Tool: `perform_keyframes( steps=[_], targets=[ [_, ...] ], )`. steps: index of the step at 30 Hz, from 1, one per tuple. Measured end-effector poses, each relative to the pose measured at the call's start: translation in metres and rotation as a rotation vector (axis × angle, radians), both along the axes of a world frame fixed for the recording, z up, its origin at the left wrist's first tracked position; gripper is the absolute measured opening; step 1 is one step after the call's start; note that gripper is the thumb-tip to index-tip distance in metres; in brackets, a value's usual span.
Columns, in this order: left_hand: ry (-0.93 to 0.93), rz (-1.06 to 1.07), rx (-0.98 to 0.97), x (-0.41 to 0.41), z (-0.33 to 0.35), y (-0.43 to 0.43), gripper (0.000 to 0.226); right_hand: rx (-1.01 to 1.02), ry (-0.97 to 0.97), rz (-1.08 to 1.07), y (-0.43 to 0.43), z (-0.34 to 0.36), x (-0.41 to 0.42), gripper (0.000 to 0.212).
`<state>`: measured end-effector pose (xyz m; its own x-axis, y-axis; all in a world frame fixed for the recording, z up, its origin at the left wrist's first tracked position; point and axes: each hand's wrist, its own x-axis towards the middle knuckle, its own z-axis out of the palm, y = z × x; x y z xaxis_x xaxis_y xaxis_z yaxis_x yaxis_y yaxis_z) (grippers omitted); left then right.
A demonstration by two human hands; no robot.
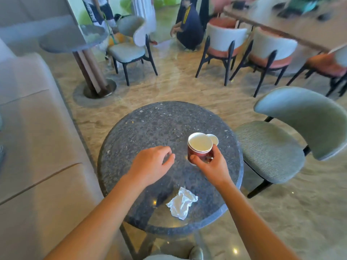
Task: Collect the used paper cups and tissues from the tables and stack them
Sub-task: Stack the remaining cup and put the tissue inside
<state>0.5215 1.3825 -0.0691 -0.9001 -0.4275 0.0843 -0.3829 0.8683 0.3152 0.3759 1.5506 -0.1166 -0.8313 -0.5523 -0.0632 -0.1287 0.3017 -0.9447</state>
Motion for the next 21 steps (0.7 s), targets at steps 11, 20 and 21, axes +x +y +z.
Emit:
perform_keyframes(
  steps=[11, 20, 21],
  targets=[
    [0.062, -0.063, -0.095, -0.045, 0.007, 0.020, 0.031, -0.063, 0.029, -0.026, 0.027, 0.029, -0.046, 0.048],
    [0.128, -0.154, -0.215, -0.094, -0.008, -0.003, 0.040, -0.032, 0.040, -0.009, 0.006, 0.033, -0.084, 0.047],
    [0.124, -0.151, -0.214, -0.098, -0.009, -0.002, 0.040, -0.035, 0.034, -0.005, 0.007, 0.032, -0.090, 0.047]
  ],
)
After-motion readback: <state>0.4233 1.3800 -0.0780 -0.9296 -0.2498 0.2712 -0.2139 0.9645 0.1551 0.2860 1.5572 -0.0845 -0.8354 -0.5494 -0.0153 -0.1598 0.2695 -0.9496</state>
